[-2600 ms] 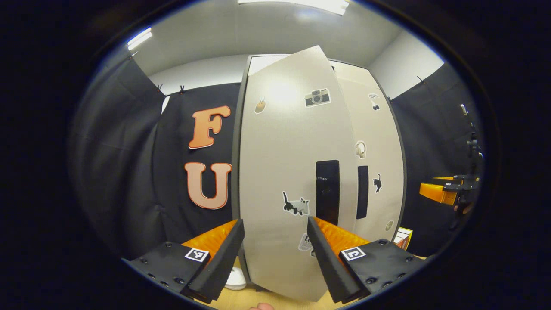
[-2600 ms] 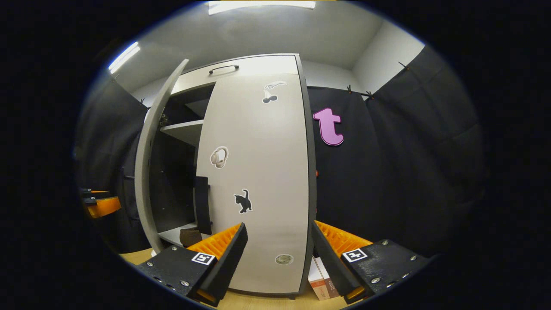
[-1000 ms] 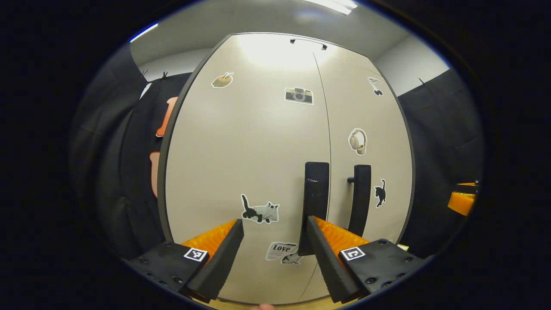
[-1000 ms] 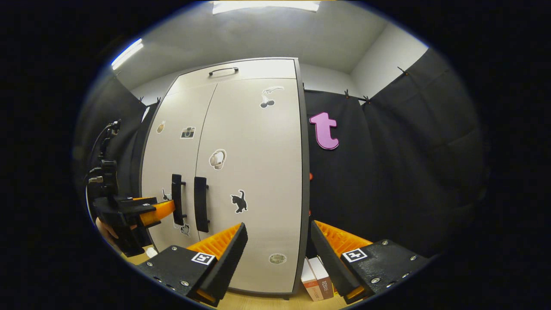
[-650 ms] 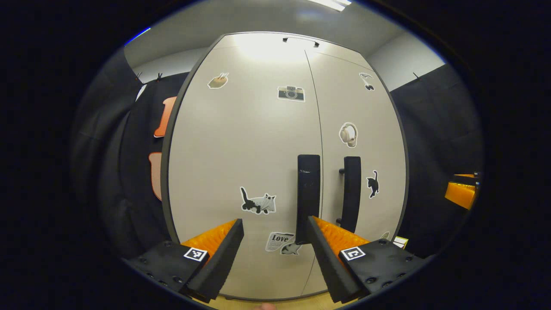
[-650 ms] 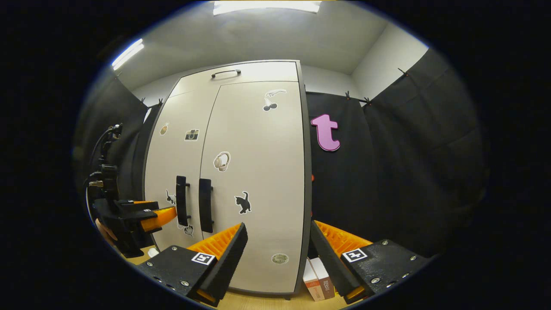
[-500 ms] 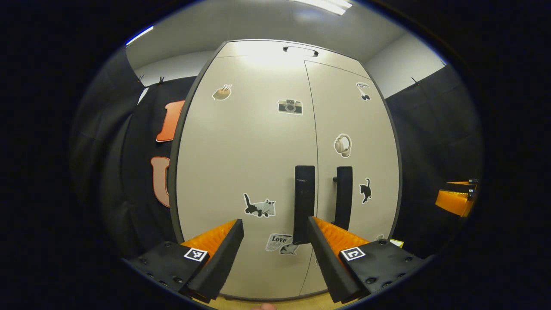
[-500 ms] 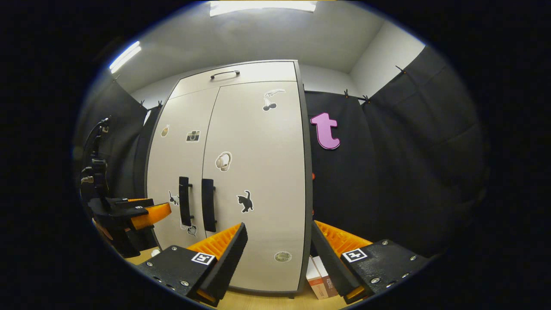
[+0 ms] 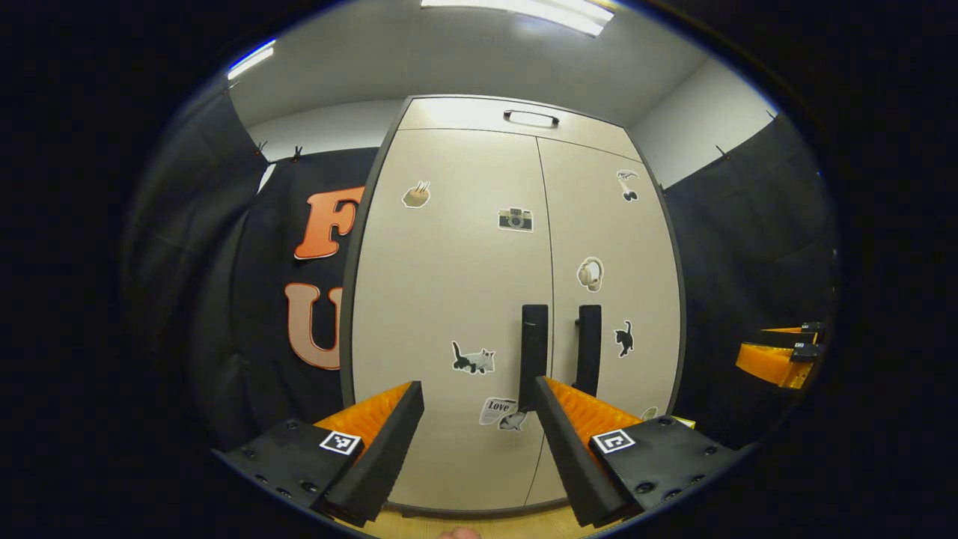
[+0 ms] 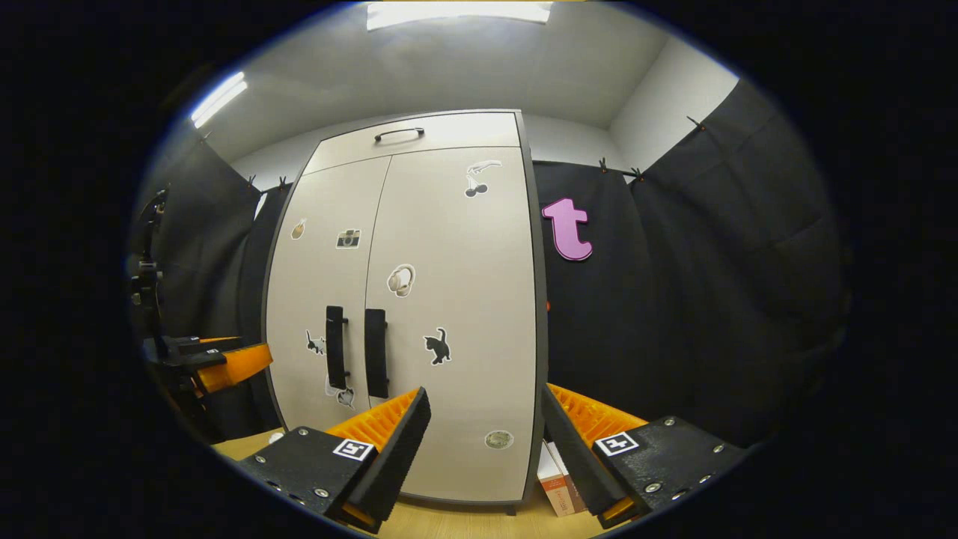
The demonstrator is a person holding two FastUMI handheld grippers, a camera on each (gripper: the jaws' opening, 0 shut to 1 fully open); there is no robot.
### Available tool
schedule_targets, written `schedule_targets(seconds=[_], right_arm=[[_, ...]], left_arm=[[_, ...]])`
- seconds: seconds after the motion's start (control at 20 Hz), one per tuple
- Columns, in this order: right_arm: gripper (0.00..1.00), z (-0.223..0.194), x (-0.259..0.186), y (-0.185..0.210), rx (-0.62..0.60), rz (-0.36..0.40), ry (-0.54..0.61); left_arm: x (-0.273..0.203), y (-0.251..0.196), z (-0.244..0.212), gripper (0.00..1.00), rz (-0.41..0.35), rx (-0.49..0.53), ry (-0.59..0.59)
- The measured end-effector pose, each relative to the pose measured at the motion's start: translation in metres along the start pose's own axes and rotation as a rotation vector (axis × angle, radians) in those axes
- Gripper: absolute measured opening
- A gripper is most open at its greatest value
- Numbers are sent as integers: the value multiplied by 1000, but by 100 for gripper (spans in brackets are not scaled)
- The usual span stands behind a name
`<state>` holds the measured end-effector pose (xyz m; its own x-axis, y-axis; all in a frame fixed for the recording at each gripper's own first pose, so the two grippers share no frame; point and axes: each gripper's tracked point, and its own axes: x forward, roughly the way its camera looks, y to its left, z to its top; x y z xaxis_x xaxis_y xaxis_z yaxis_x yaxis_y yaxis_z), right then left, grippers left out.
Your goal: Grab one shoe with the right hand and put it into the shoe cabinet, grab the other shoe with the left hand and put it into the shoe cabinet; then close the right door with the right hand and the left door with the left hand.
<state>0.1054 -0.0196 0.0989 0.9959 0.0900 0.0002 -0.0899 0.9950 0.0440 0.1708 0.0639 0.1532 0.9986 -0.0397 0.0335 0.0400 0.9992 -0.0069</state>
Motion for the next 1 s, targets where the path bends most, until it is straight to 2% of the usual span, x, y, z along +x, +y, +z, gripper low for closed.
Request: schedule_targets(seconds=[0.55, 1.0], right_arm=[[92, 1, -4, 18, 34, 37, 4], [92, -2, -1, 21, 29, 36, 10]], left_arm=[[-16, 9, -3, 96, 21, -35, 12], [-17, 13, -7, 96, 27, -21, 24]])
